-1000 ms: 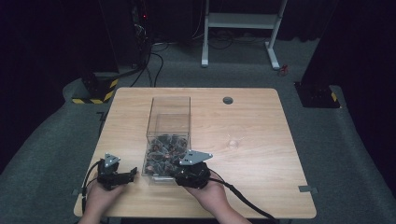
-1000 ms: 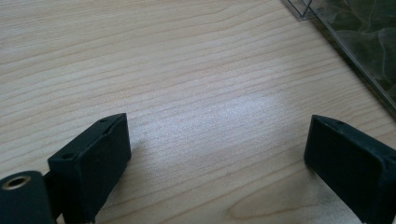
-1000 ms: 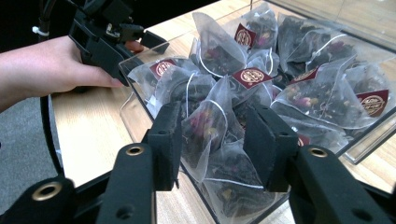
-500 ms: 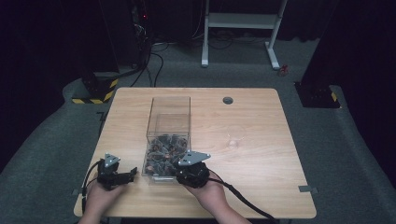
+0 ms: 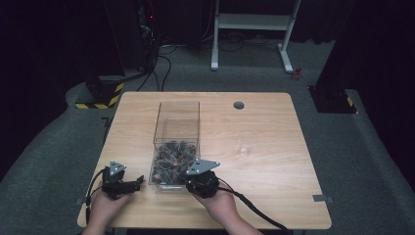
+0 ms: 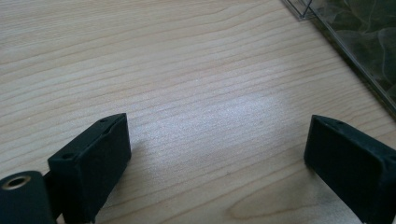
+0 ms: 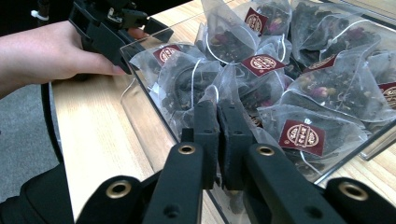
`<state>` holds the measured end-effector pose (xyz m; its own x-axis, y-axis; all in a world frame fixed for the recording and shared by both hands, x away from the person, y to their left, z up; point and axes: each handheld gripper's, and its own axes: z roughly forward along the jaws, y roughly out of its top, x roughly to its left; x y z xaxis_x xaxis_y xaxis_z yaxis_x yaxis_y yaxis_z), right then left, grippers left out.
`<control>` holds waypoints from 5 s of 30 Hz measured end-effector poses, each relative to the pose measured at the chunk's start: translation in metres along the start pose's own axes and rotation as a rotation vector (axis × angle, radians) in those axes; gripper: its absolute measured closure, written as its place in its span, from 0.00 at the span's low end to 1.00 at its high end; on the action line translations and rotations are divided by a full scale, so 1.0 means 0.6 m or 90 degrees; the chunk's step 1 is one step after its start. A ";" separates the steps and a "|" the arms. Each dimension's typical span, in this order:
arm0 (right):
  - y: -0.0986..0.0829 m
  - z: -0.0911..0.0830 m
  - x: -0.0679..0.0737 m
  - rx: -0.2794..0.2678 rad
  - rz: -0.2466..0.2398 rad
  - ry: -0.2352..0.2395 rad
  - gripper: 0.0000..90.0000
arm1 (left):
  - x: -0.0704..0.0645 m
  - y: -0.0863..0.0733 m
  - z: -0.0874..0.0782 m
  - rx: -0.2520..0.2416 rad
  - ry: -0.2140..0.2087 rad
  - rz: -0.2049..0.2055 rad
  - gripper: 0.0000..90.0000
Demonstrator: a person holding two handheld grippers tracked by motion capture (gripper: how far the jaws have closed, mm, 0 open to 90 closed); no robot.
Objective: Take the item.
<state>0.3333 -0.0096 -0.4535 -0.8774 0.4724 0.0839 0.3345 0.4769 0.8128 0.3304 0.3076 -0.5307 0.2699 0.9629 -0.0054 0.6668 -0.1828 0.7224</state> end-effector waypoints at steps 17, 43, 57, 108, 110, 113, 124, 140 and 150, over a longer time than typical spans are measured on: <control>0.000 -0.004 0.000 -0.015 -0.009 0.001 1.00 | 0.000 0.000 0.000 0.000 0.000 0.000 0.08; 0.006 -0.032 -0.004 -0.068 0.000 -0.012 1.00 | 0.000 0.000 0.000 0.000 0.000 0.000 0.08; 0.011 -0.048 -0.010 -0.095 0.009 -0.019 1.00 | 0.001 0.000 0.000 -0.001 0.001 0.003 0.08; -0.005 -0.109 -0.024 -0.177 0.001 -0.039 1.00 | 0.000 0.000 0.000 -0.002 0.001 0.000 0.08; -0.007 -0.112 -0.026 -0.178 0.000 -0.043 1.00 | 0.000 0.000 0.000 -0.002 0.001 0.000 0.08; -0.012 -0.115 -0.032 -0.176 -0.002 -0.051 1.00 | 0.000 0.000 0.000 -0.002 0.001 0.000 0.08; -0.026 -0.125 -0.061 -0.175 0.017 -0.063 1.00 | 0.000 0.000 0.000 -0.002 0.001 0.000 0.08; -0.037 -0.139 -0.087 -0.177 0.034 -0.093 1.00 | 0.000 0.000 0.000 -0.002 0.001 0.000 0.08; -0.038 -0.150 -0.104 -0.183 0.040 -0.113 1.00 | 0.000 0.000 0.000 -0.002 0.001 0.000 0.08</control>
<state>0.3497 -0.1168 -0.4257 -0.7757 0.6284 0.0576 0.2532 0.2263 0.9406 0.3305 0.3077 -0.5308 0.2697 0.9629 -0.0042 0.6644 -0.1830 0.7246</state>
